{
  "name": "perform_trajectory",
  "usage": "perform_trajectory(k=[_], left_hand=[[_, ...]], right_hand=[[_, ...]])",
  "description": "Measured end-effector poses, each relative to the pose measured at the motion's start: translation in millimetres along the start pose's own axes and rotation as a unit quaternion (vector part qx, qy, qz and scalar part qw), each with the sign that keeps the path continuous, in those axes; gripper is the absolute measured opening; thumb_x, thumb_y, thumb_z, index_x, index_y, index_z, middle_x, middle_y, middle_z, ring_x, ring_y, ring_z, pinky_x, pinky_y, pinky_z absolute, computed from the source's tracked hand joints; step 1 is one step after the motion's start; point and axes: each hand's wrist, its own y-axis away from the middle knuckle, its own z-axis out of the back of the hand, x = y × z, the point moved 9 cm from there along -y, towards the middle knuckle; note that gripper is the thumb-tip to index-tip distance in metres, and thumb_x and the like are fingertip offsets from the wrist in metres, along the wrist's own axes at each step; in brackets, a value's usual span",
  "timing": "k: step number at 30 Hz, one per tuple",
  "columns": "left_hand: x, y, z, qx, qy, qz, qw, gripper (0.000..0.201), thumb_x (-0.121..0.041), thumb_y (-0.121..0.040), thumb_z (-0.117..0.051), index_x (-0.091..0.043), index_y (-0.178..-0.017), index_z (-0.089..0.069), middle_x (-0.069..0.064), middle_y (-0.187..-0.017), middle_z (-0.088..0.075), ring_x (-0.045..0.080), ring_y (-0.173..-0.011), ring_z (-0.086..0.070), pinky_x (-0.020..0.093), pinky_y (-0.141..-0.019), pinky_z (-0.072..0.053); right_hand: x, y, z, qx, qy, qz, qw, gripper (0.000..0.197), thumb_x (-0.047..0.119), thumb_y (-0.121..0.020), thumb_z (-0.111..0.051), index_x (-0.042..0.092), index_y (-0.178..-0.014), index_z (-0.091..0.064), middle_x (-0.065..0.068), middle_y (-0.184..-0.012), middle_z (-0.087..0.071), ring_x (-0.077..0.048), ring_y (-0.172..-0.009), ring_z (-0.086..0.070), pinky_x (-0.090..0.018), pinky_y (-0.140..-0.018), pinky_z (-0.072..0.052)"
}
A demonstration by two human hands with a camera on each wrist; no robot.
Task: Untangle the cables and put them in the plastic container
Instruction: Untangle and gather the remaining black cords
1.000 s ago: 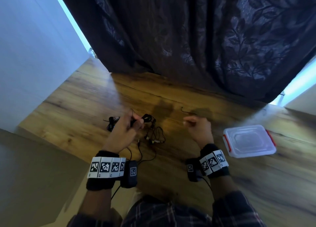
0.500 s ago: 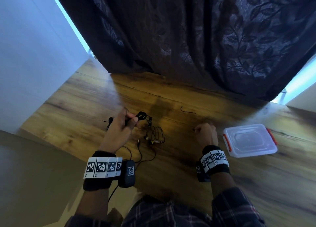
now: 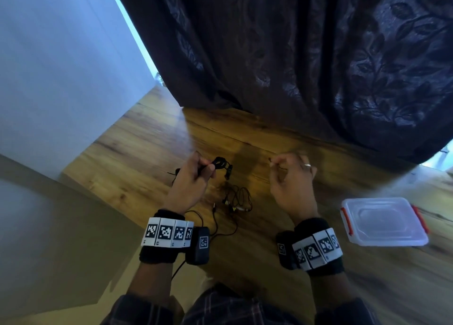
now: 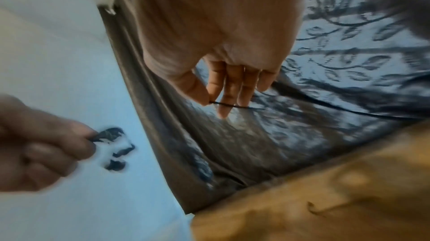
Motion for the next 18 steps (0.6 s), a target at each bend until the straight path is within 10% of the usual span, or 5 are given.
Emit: perform_trajectory(k=[5, 11, 18], left_hand=[[-9, -2, 5, -0.031, -0.008, -0.01, 0.999, 0.007, -0.012, -0.1, -0.053, -0.006, -0.095, -0.053, 0.003, -0.084, -0.066, -0.001, -0.062, -0.053, 0.021, -0.059, -0.038], [-19, -2, 14, -0.069, 0.013, -0.032, 0.997, 0.007, -0.011, -0.1, -0.054, -0.008, -0.094, -0.053, 0.004, -0.08, -0.064, 0.004, -0.061, -0.053, 0.028, -0.06, -0.039], [-41, 3, 13, -0.039, 0.025, -0.078, 0.996, 0.009, -0.009, -0.1, -0.054, 0.0, -0.099, -0.053, 0.008, -0.079, -0.064, -0.007, -0.056, -0.053, 0.011, -0.054, -0.04]], right_hand=[[65, 5, -21, 0.101, -0.221, -0.01, 0.97, 0.009, 0.023, -0.102, -0.053, 0.025, -0.111, -0.055, 0.008, -0.095, -0.064, -0.005, -0.085, -0.065, -0.018, -0.075, -0.054], [69, 25, -73, 0.17, -0.334, -0.17, 0.911, 0.012, 0.011, -0.101, -0.056, 0.019, -0.107, -0.064, -0.003, -0.09, -0.073, -0.005, -0.072, -0.071, -0.02, -0.066, -0.058], [58, 26, -92, 0.044, -0.59, -0.364, 0.719, 0.019, -0.003, -0.094, -0.062, -0.004, -0.112, -0.067, -0.018, -0.097, -0.074, -0.02, -0.08, -0.072, -0.03, -0.076, -0.062]])
